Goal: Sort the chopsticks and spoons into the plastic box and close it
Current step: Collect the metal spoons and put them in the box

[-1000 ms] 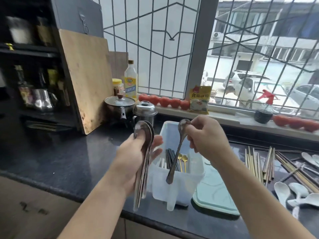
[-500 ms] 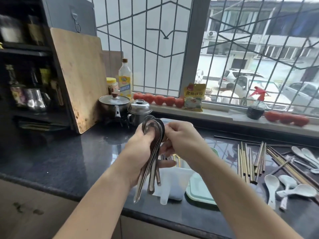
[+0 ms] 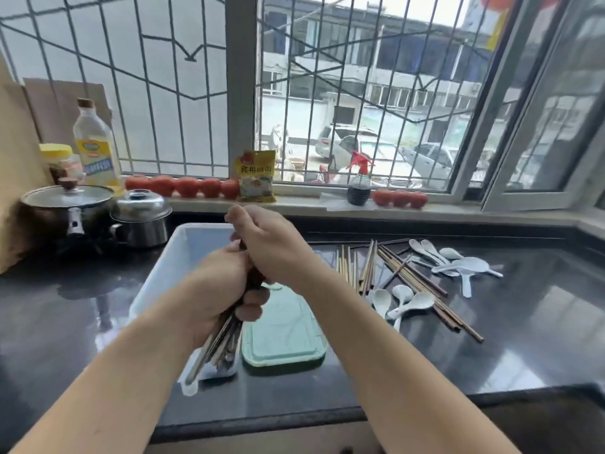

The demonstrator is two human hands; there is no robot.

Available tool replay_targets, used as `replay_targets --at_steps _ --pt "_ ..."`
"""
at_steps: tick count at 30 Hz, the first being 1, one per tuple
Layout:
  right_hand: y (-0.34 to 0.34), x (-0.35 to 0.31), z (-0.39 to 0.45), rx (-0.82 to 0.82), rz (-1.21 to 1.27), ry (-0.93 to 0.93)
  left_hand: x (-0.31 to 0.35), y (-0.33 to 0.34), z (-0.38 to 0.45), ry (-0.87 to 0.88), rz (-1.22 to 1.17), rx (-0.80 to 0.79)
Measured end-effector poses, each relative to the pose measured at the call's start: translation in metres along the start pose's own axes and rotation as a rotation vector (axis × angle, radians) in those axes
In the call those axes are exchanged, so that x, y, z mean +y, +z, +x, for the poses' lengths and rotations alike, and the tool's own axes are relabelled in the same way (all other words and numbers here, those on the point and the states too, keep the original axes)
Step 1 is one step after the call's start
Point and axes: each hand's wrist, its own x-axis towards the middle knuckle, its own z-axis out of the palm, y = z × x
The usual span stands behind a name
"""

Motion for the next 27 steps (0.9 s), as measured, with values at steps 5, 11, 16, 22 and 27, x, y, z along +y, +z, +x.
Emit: replay_targets --at_steps 5,11,16,22,27 --pt "-0.02 0.022 -0.009 0.083 0.25 0.002 -0.006 0.016 0.003 -0.082 -0.167 -0.185" --pt "-0.032 0.047 -0.028 0.102 0.306 -0.029 -0.019 0.029 0.007 -0.084 -0.141 -0.233" --pt "-0.03 0.053 -0.03 0.151 0.294 -0.109 -0.024 0.037 0.017 -0.133 -0.285 -0.229" --pt "-0.027 0.024 0.003 0.198 0.417 -0.173 -0.005 0.01 -0.005 -0.114 -0.206 -0.205" --pt "0.018 -0.002 0.031 0.08 0.464 -0.191 0.003 -0.035 -0.02 -0.03 -0.192 -0.033"
